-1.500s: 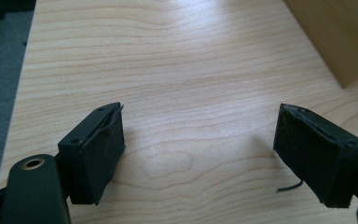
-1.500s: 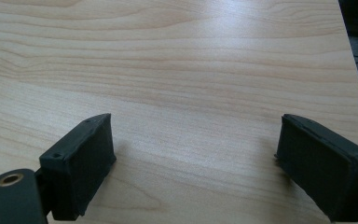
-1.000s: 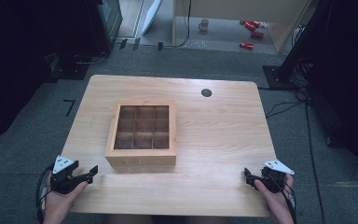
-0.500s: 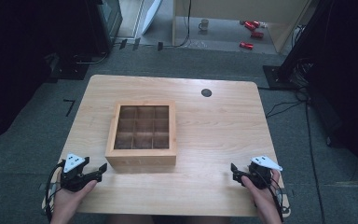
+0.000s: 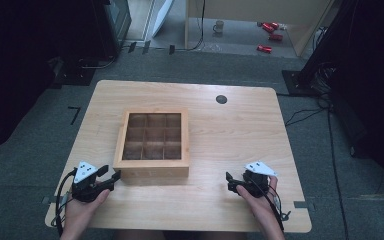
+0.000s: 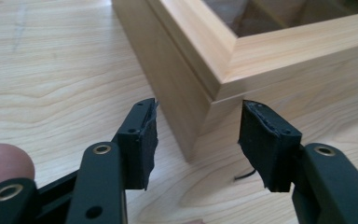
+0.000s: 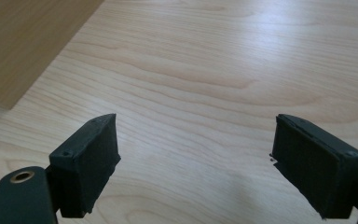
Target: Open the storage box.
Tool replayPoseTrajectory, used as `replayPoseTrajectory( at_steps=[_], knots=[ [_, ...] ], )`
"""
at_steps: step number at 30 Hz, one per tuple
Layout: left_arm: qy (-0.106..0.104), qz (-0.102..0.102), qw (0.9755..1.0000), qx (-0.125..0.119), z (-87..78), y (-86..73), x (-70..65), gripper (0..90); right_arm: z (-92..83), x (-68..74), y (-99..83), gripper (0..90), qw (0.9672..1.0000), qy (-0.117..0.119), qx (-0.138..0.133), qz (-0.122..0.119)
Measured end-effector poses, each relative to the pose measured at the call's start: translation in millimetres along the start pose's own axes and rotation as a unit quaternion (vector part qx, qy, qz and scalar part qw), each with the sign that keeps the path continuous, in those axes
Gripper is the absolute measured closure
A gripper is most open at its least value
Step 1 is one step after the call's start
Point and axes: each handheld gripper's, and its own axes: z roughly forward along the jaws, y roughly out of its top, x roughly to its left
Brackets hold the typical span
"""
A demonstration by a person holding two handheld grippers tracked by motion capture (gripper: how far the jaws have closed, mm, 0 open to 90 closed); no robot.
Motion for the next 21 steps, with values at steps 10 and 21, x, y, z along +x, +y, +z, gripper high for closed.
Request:
replayPoseTrajectory(
  at_steps=[10, 21],
  knots=[
    [-0.036, 0.007, 0.9993, -0.007, 1.7, 4.1, 0.0, 54.9, 4.8, 25.6, 16.3, 14.4, 0.9998, 0.016, -0.009, -0.012],
    [-0.039, 0.016, 0.9991, -0.007, 2.9, 6.6, -0.8, 54.4, 11.4, 57.0, 27.8, 14.4, 0.9987, 0.041, -0.016, -0.026]
  ],
)
